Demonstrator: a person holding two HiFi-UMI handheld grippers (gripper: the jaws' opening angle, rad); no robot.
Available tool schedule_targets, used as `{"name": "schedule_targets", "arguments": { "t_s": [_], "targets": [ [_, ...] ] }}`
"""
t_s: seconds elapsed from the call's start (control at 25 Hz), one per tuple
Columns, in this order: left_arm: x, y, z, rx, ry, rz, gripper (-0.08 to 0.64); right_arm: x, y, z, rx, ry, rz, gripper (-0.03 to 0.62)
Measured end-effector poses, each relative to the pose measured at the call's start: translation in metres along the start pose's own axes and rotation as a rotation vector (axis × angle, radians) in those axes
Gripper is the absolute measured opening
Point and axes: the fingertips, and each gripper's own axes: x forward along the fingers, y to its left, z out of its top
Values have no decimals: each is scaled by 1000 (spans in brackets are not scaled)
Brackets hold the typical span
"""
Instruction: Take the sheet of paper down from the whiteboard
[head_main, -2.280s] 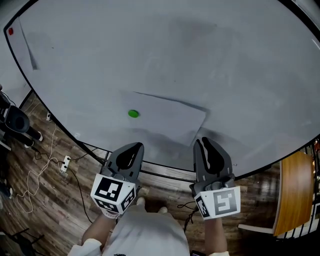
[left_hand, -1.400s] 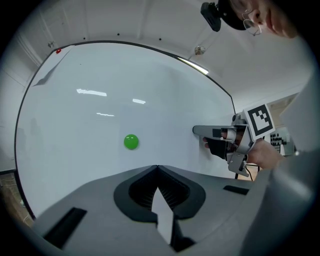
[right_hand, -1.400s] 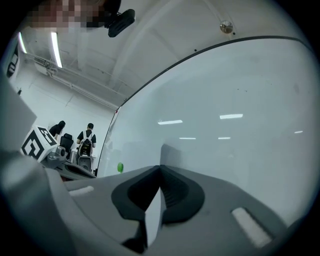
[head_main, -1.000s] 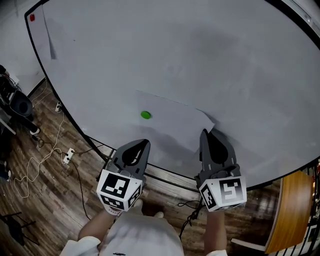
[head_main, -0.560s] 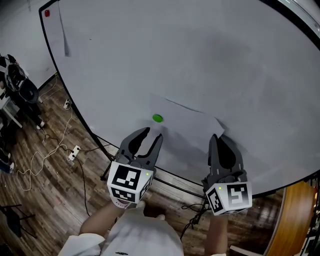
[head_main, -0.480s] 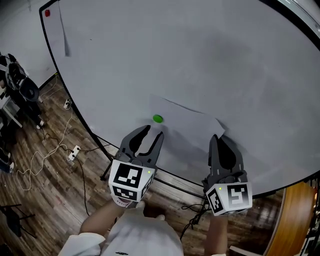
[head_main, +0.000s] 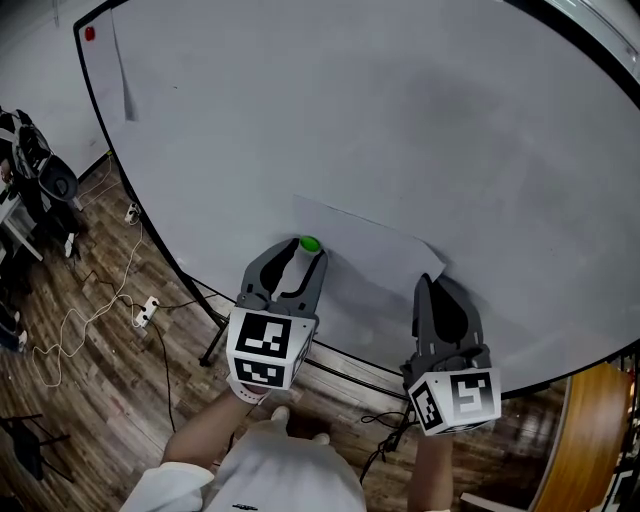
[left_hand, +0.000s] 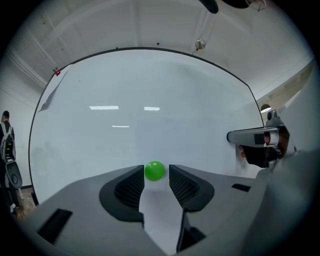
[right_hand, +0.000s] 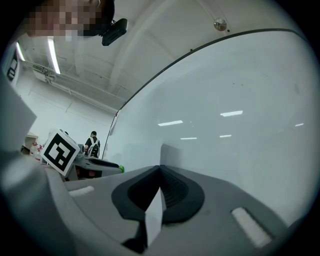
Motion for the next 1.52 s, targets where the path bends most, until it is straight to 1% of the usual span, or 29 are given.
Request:
{"name": "schedule_targets", "arguments": {
  "t_s": [0.12,0.28,0.44,0.68,0.8,1.12,1.36,1.52],
  "targets": [
    [4,2,1,1,9,14,154,0,1,4,7,-6,1,11],
    [6,3,3,-17,5,10,150,1,3,6,3,-10,3,11],
    [6,5,2,-3,2,14,139,2,3,6,0,-9,0,11],
    [11,0,6,-24,-6,-41,123,0,-2,2,12,-4,-12,11],
    [10,1,8,-27,-5,-44,123,0,-2,1,12,3,-18,11],
    [9,5,0,-45,17,-44,123,0,-7,-4,-23,24,-34,9],
    [1,8,-4,-59,38,-43,123,0,-11,-7,-18,48,-45,9],
    [1,13,-9,-77,58,-34,123,0,-18,-17,-6,72,-56,9]
  ]
}}
